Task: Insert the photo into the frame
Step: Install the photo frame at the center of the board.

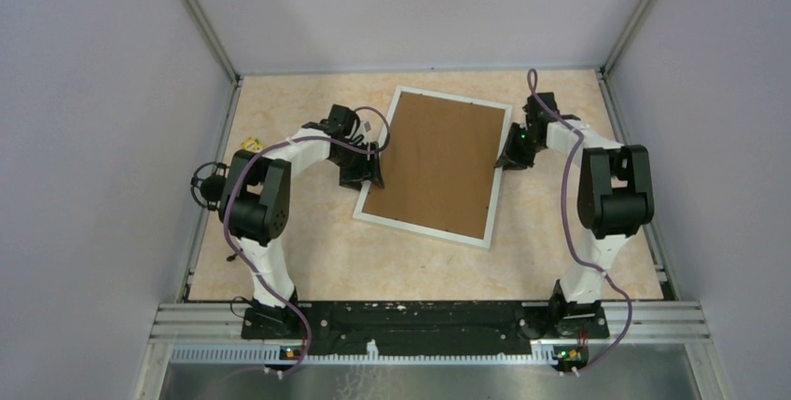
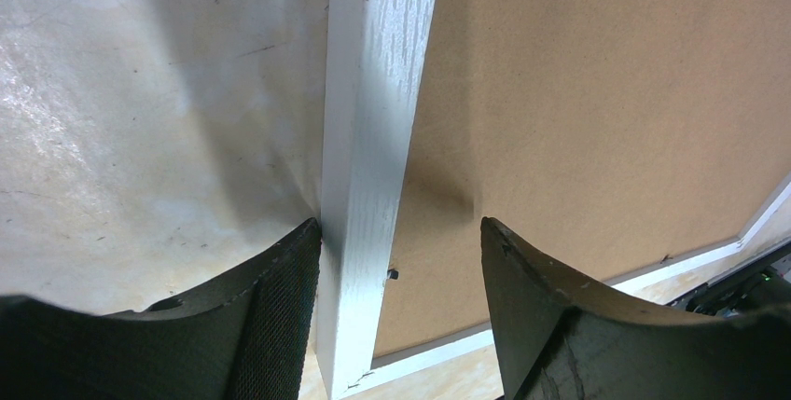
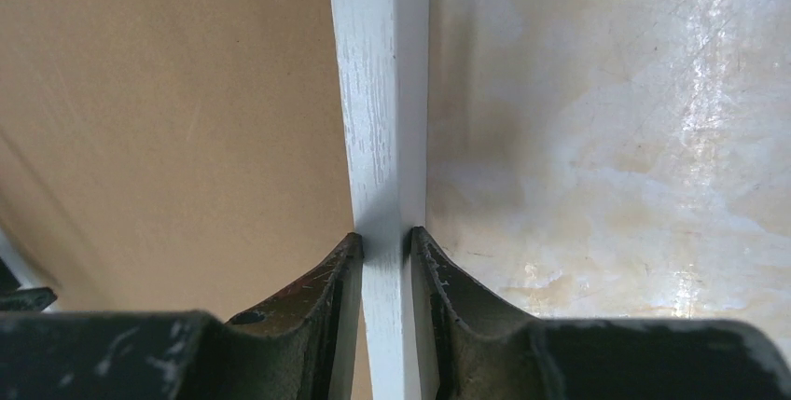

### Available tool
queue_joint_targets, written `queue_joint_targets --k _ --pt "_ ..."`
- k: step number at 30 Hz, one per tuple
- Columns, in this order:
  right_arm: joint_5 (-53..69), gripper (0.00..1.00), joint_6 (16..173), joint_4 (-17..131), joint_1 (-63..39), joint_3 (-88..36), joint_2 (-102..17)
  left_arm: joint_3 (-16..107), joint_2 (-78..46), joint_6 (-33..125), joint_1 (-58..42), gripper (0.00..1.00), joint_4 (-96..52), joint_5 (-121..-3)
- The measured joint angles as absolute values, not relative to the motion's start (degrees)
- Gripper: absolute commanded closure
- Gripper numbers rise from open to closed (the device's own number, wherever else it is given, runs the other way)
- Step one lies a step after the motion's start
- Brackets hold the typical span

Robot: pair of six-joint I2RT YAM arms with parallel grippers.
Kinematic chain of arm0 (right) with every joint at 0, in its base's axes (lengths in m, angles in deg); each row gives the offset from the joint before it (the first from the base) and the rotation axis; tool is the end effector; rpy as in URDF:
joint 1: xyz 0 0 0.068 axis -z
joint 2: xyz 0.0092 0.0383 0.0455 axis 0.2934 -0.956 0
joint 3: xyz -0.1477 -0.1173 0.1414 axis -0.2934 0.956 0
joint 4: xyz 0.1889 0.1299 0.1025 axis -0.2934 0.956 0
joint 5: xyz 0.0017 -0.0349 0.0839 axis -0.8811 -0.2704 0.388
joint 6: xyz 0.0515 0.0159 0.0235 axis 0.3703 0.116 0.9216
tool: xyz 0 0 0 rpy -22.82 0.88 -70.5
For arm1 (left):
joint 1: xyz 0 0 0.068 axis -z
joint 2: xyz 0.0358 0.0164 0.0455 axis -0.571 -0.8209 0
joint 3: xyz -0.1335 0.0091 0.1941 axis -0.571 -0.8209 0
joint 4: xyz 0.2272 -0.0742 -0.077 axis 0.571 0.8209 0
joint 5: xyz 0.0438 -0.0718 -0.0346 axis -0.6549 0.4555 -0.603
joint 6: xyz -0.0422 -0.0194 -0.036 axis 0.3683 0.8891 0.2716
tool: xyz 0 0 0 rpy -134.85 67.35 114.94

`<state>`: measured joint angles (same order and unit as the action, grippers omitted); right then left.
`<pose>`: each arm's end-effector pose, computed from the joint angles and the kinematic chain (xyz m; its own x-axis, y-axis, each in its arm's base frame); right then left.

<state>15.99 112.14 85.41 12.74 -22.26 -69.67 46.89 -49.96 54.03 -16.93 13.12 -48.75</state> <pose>0.3605 0.0391 0.1310 -0.9032 0.3348 -0.2687 0.2106 0.8910 0.4022 0.3376 -0.1252 0.1309 -0.9745 -0.0090 -0.2242 0.0927 0.8937 -0.4389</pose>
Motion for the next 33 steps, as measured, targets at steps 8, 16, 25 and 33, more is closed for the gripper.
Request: queue_joint_targets --k 8,16,25,33 --pt "0.93 0.69 115.33 90.22 5.9 -27.33 -71.63 46.89 -49.94 54.03 -17.15 0.33 13.68 -48.73" --pt "-19.2 0.57 113.36 98.7 -3.58 -34.83 -76.12 46.89 -49.94 53.99 -17.15 0.33 13.71 -48.73" --pt "-6.48 0.51 109.36 97.41 0.39 -34.59 -73.49 46.89 -49.94 53.95 -17.15 0.32 13.68 -48.55" --pt "13.69 0.63 108.93 94.81 12.92 -35.05 -72.75 46.89 -49.94 54.01 -16.8 0.32 13.66 -47.31"
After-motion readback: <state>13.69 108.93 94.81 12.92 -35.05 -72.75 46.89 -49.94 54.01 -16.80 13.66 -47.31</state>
